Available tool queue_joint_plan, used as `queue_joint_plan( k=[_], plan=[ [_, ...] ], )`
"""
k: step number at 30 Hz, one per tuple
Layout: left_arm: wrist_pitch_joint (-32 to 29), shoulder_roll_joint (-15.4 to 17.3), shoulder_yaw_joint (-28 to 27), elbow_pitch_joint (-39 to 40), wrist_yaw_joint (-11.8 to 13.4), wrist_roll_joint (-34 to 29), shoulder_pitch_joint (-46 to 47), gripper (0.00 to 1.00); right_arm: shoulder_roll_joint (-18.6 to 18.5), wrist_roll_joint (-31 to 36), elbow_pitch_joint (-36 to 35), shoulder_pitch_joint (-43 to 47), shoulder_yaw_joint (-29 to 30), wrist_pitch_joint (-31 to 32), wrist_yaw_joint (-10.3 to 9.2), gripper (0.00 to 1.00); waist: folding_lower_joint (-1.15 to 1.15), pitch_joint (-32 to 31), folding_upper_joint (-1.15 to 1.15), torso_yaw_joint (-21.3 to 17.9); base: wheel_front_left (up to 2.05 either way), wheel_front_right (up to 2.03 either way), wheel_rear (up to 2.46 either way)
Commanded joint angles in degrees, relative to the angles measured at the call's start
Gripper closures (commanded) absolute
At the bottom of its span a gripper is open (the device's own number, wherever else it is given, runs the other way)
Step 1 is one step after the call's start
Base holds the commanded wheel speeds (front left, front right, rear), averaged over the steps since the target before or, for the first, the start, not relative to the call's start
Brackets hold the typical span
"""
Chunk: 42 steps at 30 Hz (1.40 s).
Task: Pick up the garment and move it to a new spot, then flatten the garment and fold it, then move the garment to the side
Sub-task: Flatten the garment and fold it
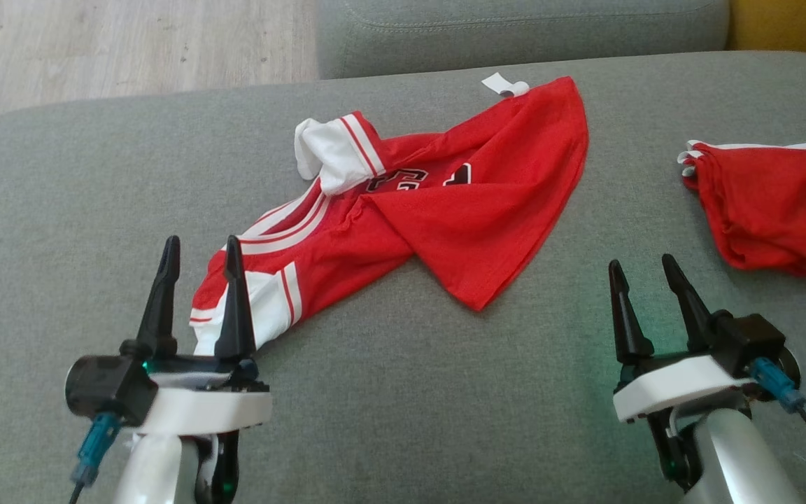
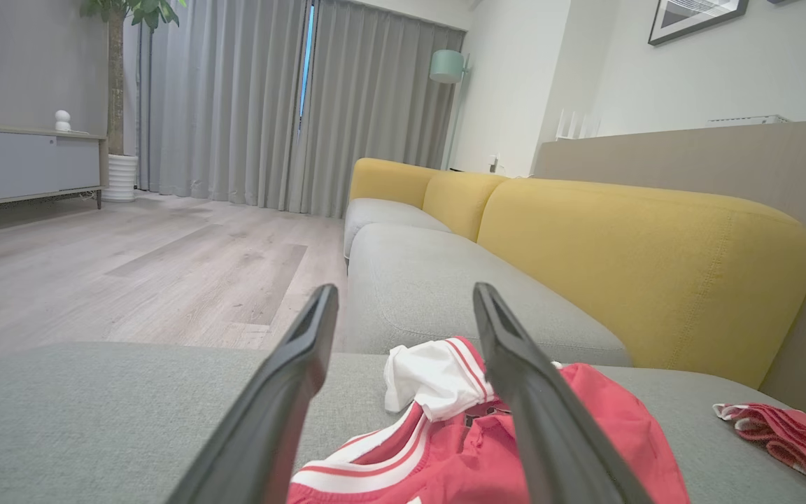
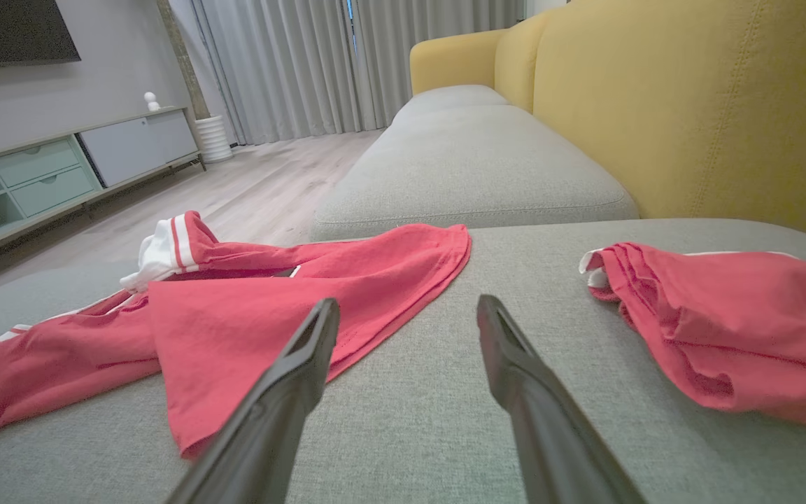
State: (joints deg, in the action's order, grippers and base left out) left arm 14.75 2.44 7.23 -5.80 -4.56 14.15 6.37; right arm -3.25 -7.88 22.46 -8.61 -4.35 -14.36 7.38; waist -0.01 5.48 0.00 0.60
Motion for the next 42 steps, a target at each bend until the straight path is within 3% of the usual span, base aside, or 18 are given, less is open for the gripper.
queue_joint_plan(
  k=[1,7,13,22,34,35,36,42],
  plan=[
    [0.2,0.4,-2.2,1.7,-0.2,-0.3,1.3,0.00,0.3,0.2,-2.4,-1.6,-1.6,-0.6,0.11,0.00,0.01,0.0,0.00,0.0,0.00,0.00,0.00],
    [0.2,0.4,-2.0,1.7,-0.4,-0.4,1.6,0.00,0.4,1.6,-3.1,-2.3,-2.7,-0.6,0.11,0.00,0.01,0.2,0.00,0.5,0.00,0.00,0.00],
    [0.2,0.4,-1.3,1.6,-0.6,-0.5,2.0,0.00,0.4,3.9,0.5,-4.1,-7.7,0.0,0.11,0.00,0.01,0.8,0.00,1.7,0.00,0.00,0.00],
    [0.2,0.4,-0.4,1.2,-0.6,0.0,3.2,0.00,0.4,6.3,8.3,-8.3,-15.9,3.3,0.11,0.00,0.01,2.7,0.00,4.4,0.00,0.00,0.00],
    [0.2,0.4,0.5,1.0,-0.5,0.5,4.3,0.00,0.4,8.1,22.8,-15.8,-20.6,7.3,0.11,0.00,0.01,4.5,0.00,6.8,0.00,0.00,0.00],
    [0.2,0.4,0.5,1.0,-0.5,0.5,4.3,0.00,0.4,8.0,23.9,-16.2,-20.8,7.5,0.11,0.11,0.01,4.5,0.00,6.8,0.00,0.00,0.00],
    [0.2,0.4,0.4,0.9,-0.5,0.5,4.3,0.00,0.4,7.8,24.8,-16.6,-20.8,7.5,0.11,1.00,0.01,4.4,0.00,6.7,0.00,0.00,0.00],
    [0.2,0.4,-0.5,0.9,-0.3,0.2,3.8,0.00,0.0,7.5,28.7,-17.4,-18.8,6.5,0.11,1.00,0.01,3.7,0.00,5.3,0.00,0.00,0.00]
  ],
)
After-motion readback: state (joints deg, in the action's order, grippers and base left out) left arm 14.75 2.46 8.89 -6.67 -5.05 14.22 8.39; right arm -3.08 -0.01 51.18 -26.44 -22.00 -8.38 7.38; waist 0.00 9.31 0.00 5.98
